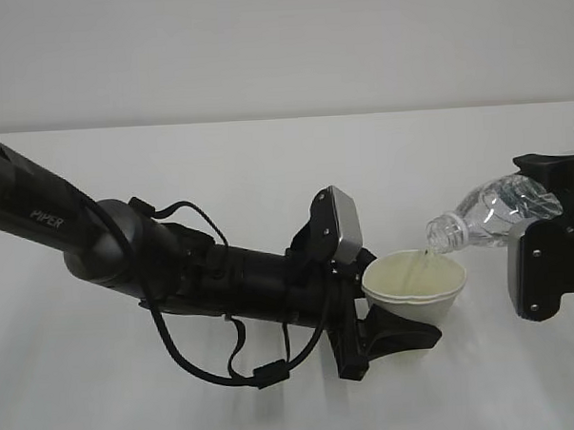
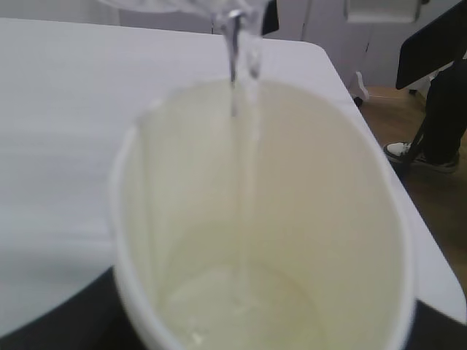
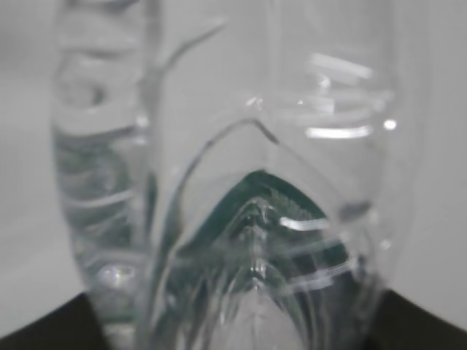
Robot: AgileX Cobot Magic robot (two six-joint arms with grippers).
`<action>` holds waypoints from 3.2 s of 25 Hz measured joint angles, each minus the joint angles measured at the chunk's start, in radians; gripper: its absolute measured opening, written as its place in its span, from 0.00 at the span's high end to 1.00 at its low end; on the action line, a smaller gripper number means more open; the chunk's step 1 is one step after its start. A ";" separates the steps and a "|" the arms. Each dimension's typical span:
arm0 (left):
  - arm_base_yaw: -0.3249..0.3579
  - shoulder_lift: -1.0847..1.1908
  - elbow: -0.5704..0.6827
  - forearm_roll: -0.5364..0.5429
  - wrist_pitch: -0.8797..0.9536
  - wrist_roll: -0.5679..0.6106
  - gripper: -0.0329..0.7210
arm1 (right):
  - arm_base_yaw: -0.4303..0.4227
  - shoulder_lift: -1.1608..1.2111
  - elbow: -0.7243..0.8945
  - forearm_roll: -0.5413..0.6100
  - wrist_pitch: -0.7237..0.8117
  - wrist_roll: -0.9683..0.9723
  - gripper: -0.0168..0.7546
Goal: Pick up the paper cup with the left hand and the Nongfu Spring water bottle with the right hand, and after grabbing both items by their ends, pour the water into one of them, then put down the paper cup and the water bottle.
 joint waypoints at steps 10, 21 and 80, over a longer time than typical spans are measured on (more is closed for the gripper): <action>0.000 0.000 0.000 0.006 0.000 0.000 0.38 | 0.000 0.000 0.000 0.000 0.000 0.000 0.48; 0.000 0.000 0.000 0.006 0.000 0.000 0.38 | 0.000 0.000 0.000 0.000 0.000 -0.002 0.48; 0.000 0.000 0.000 0.006 0.000 -0.013 0.38 | 0.000 0.000 0.000 -0.006 0.000 -0.036 0.48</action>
